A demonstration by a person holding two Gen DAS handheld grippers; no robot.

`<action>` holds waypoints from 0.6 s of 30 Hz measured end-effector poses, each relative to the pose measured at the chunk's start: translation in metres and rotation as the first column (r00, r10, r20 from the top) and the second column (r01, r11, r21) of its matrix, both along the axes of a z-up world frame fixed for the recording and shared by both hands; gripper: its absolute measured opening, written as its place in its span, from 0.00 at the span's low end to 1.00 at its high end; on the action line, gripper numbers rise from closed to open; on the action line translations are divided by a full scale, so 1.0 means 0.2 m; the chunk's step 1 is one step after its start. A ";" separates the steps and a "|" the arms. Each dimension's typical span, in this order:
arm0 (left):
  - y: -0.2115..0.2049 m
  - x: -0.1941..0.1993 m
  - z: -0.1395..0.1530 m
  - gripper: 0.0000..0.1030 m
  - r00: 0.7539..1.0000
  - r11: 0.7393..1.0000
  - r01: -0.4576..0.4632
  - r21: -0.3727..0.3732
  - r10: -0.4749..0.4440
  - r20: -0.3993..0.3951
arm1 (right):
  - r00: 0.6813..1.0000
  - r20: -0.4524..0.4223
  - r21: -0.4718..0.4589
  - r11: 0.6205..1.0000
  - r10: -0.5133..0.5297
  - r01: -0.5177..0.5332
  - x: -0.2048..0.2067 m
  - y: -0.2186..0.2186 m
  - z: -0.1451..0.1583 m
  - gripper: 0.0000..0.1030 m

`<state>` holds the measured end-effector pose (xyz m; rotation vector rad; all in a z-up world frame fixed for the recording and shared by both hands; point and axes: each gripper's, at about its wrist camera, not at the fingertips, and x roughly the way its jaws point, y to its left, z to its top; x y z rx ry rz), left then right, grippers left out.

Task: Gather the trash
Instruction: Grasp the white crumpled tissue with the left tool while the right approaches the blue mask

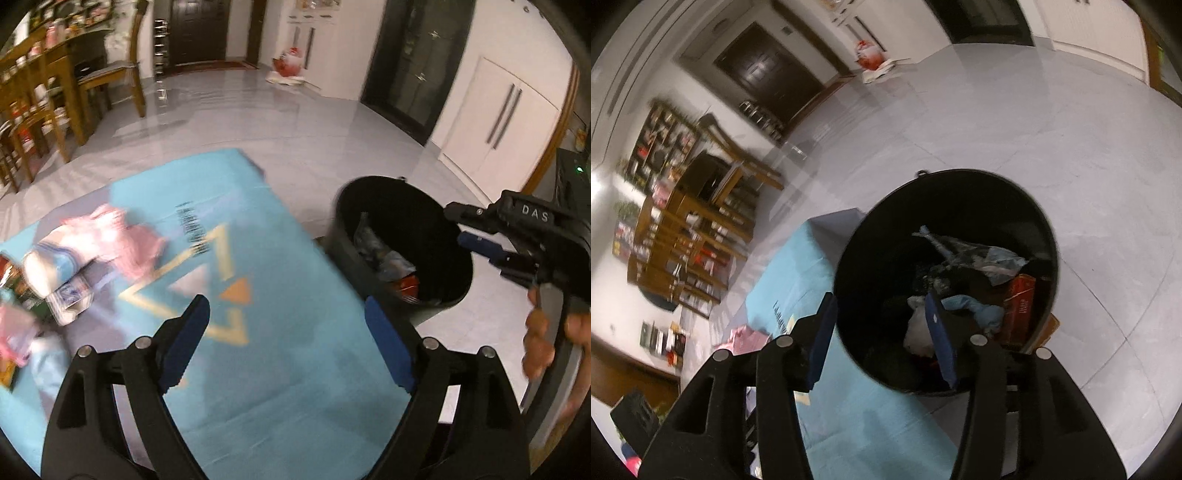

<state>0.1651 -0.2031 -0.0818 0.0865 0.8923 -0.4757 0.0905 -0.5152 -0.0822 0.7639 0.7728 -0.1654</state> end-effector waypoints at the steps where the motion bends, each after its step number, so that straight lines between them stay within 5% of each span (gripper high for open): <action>1: 0.07 -0.01 0.01 0.84 1.000 1.000 -0.019 -0.001 0.019 0.006 | 1.000 0.003 -0.012 1.000 0.021 -0.021 0.01 0.03 0.01 0.49; 10: 0.84 -0.16 -0.01 0.85 0.974 0.976 -0.216 0.017 0.217 -0.058 | 0.978 0.001 -0.095 0.973 0.210 -0.209 0.10 0.33 0.04 0.51; 14: 1.02 -0.27 -0.11 0.85 0.979 0.988 -0.153 0.032 0.156 -0.130 | 0.958 -0.022 -0.106 0.952 0.285 -0.286 0.14 0.47 0.02 0.51; 18: 0.98 -0.30 -0.20 0.84 0.984 0.995 -0.080 0.057 0.088 -0.155 | 0.933 -0.059 -0.123 0.925 0.355 -0.360 0.20 0.63 0.00 0.51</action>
